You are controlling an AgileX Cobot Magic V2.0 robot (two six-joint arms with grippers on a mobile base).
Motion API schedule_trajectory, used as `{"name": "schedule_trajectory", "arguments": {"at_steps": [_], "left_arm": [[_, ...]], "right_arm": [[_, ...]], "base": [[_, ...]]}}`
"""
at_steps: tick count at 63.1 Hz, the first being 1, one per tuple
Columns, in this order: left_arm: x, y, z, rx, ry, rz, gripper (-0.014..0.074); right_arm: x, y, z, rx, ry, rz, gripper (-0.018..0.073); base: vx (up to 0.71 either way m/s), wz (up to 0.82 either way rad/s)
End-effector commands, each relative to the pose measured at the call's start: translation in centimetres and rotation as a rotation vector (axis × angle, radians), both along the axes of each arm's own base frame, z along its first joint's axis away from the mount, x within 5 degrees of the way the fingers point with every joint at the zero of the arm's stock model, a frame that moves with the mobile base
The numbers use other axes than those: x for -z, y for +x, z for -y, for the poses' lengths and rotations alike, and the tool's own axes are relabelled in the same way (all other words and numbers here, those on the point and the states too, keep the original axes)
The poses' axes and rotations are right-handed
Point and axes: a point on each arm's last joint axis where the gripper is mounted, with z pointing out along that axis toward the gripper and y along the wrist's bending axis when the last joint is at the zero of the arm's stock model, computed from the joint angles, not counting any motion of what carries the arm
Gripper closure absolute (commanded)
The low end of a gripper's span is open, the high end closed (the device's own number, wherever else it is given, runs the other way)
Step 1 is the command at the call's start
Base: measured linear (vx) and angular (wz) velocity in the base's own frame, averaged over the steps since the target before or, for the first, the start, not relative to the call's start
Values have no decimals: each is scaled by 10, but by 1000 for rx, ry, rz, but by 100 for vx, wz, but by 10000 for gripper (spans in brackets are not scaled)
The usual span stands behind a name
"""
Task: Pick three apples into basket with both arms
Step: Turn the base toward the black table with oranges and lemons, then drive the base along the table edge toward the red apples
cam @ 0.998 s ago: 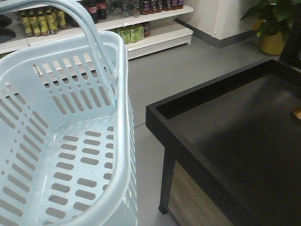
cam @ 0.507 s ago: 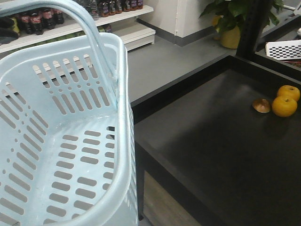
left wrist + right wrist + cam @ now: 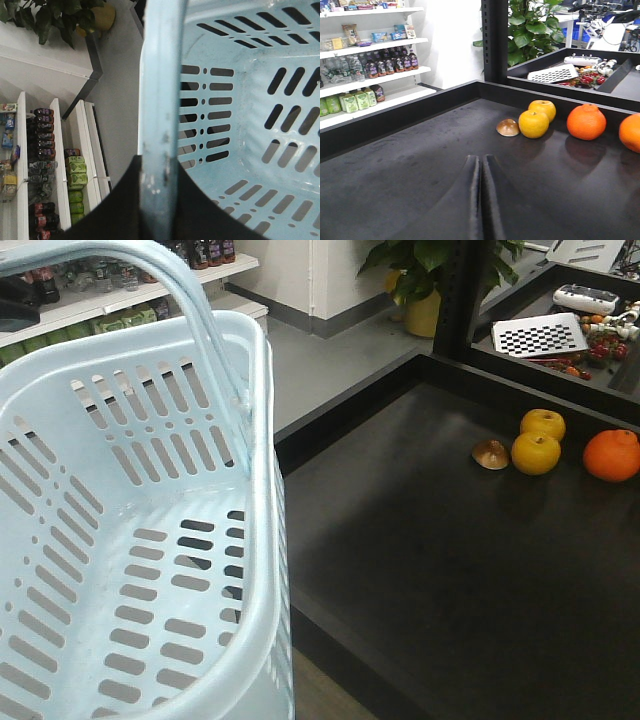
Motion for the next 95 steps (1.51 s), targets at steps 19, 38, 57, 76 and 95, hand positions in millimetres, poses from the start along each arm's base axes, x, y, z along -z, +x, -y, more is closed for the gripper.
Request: {"name": "schedule_trajectory", "arguments": {"at_steps": [19, 38, 57, 76, 95], "left_arm": [[-15, -6, -5, 4, -63, 81, 603], [-15, -6, -5, 4, -63, 81, 603], [-15, -6, -5, 4, -63, 81, 603], [-15, -6, -5, 4, -63, 81, 603], [-15, -6, -5, 4, -63, 81, 603]], "right_arm": [[-4, 0, 0, 0, -12, 79, 568], [-4, 0, 0, 0, -12, 79, 568], [-4, 0, 0, 0, -12, 79, 568], [-4, 0, 0, 0, -12, 79, 568], [-4, 0, 0, 0, -12, 79, 568]], "base": [[-1, -7], [-1, -10], [-2, -21], [-3, -34], [-2, -39]]}}
